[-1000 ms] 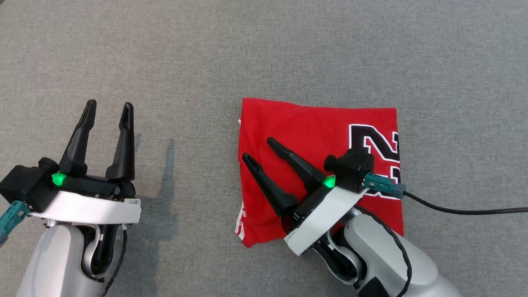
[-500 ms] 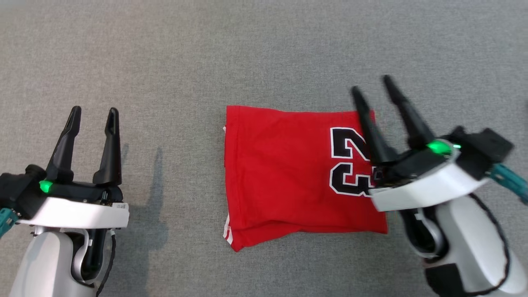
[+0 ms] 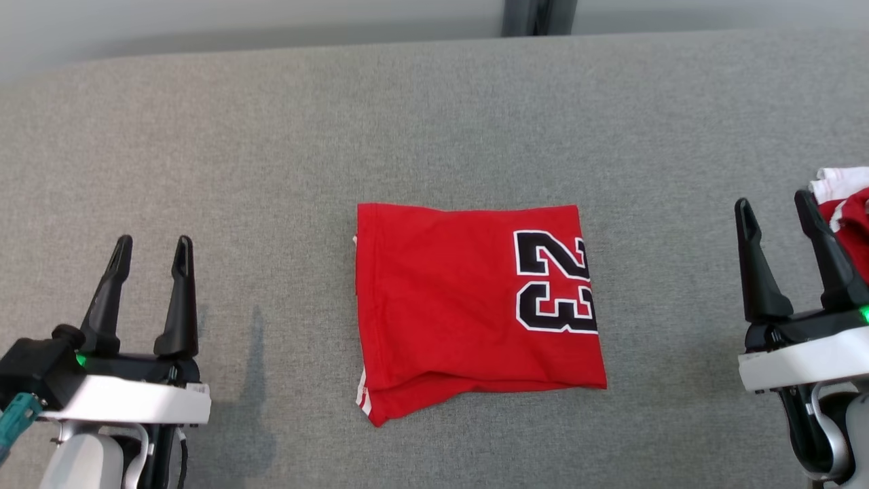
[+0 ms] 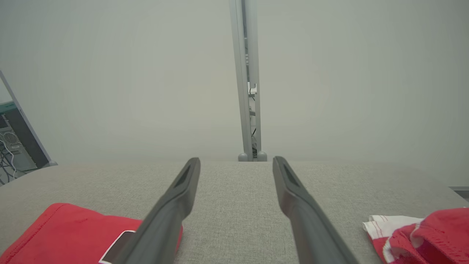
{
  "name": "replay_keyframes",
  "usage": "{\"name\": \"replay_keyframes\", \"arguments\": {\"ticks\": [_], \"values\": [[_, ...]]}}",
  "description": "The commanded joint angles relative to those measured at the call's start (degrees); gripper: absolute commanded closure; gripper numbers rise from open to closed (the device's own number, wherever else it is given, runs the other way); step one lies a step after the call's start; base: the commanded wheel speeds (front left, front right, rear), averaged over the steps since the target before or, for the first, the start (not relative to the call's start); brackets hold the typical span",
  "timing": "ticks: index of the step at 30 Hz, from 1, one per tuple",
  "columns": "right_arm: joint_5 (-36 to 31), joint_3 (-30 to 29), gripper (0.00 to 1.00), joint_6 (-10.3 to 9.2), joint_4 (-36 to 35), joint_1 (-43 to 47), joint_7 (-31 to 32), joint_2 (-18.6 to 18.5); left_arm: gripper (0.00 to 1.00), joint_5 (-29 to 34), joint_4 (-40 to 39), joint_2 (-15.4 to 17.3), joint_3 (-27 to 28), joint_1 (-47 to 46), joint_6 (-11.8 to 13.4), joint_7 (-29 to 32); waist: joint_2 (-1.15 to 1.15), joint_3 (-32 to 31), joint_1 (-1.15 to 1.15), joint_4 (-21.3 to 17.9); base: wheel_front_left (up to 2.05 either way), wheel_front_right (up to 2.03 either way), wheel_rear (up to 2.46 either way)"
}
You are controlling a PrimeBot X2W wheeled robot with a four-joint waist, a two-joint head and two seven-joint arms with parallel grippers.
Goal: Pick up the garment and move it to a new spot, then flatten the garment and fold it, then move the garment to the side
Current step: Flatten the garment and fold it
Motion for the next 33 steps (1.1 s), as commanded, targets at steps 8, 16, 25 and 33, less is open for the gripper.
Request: {"name": "replay_keyframes", "arguments": {"ticks": [8, 16, 25, 33], "values": [[-0.41, -0.62, 0.0, 0.0, 2.08, 5.44, 1.95, -1.07, 0.0, 0.85, -1.75, 0.18, -0.77, 5.77, 1.5, 1.63, 0.0, -7.47, 0.0, -0.66, 0.0, 0.0, 0.0], [-0.28, -1.29, 0.0, 0.0, 1.65, 10.62, 3.84, -1.7, 0.0, 0.56, -3.89, -0.12, -2.02, 11.18, 2.21, 4.03, 0.0, -12.5, 0.0, -0.72, 0.0, 0.0, 0.0], [-0.56, -2.4, 0.0, 0.0, -1.08, 15.24, 6.17, -1.38, 0.0, 0.68, -6.67, 0.39, -2.92, 15.34, 2.99, 6.25, 0.0, -15.96, 0.0, -0.75, 0.0, 0.0, 0.0], [-0.56, -2.74, 0.0, 0.0, -3.19, 16.5, 6.87, -0.5, 0.0, 0.27, -8.44, 0.96, -2.8, 16.39, 3.74, 7.6, 0.0, -16.67, 0.0, -1.0, 0.0, 0.0, 0.0]]}}
